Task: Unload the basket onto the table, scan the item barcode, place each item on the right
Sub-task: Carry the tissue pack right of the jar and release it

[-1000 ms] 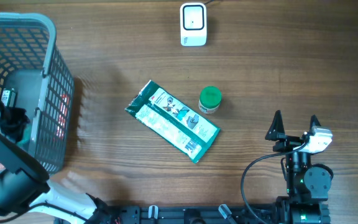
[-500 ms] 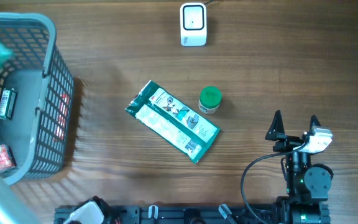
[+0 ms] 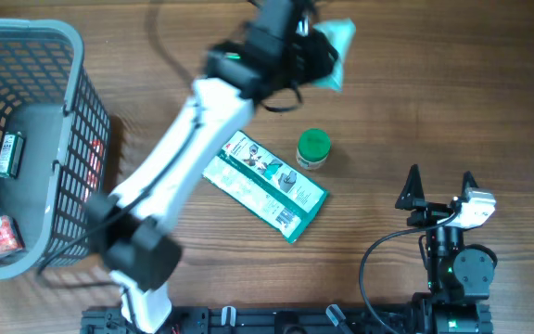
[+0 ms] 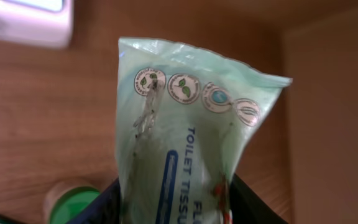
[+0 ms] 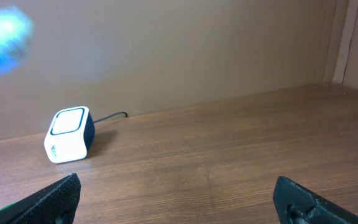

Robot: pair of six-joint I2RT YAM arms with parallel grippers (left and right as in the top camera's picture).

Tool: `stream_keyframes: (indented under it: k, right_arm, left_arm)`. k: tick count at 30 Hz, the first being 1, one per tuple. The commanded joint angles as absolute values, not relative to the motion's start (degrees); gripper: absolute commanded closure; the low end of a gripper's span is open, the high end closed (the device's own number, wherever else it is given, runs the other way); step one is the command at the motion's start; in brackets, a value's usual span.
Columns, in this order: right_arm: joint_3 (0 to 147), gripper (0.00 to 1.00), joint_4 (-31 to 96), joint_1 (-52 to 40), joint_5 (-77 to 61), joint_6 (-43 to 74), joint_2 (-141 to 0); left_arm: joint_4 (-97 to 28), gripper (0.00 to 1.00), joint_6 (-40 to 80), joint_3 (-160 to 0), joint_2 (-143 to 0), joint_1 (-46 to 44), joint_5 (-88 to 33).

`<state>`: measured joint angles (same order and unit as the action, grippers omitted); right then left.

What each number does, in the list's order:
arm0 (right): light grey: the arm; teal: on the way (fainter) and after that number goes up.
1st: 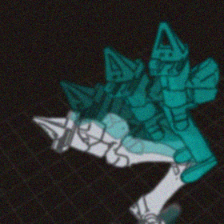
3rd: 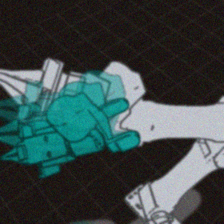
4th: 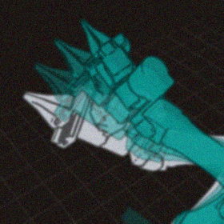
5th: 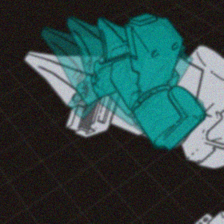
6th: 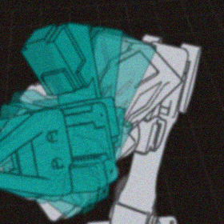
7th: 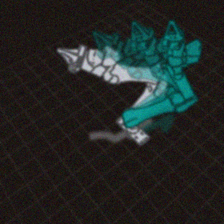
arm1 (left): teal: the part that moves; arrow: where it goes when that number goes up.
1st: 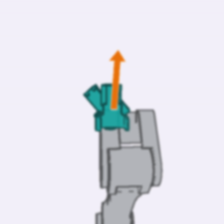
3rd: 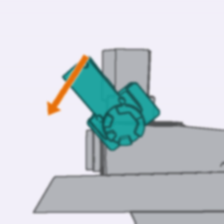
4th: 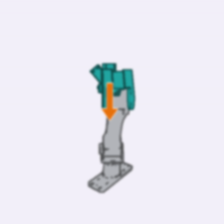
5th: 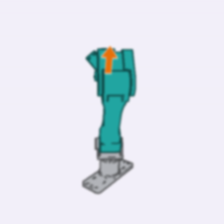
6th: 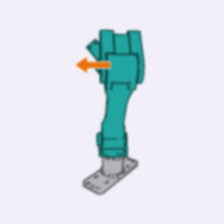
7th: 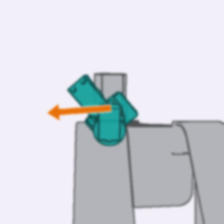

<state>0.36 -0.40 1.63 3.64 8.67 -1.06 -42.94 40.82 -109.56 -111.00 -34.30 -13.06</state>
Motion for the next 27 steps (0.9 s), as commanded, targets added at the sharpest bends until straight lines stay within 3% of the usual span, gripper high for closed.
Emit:
stream_keyframes:
  k: [1, 7, 10, 15, 21, 27]
  right_arm:
    - [0.3, 0.00, -0.6, 1.7, 2.9, 7.7, -0.8]
    - [0.3, 0.00, -0.6, 1.7, 2.9, 7.7, -0.8]
    - [0.3, 0.00, -0.6, 1.7, 2.9, 7.7, -0.8]
    - [0.3, 0.00, -0.6, 1.8, 2.9, 7.7, -0.8]
    - [0.3, 0.00, -0.6, 1.7, 2.9, 7.7, -0.8]
    - [0.3, 0.00, -0.6, 1.8, 2.9, 7.7, -0.8]
  left_arm:
    - [-41.8, 0.60, 40.7, -109.8, -119.5, -39.7, -11.9]
    - [-42.1, 0.53, 40.7, -109.8, -127.6, -46.6, -11.6]
    - [-43.1, 0.27, 40.7, -109.8, -127.6, -49.0, -6.2]
    - [-46.3, 0.00, 33.5, -114.0, -124.0, -47.6, 5.6]
    - [-58.8, 0.00, 26.7, -127.4, -111.9, -38.1, 13.6]
    - [-67.2, 0.00, 24.8, -127.7, -96.3, -26.1, 19.1]
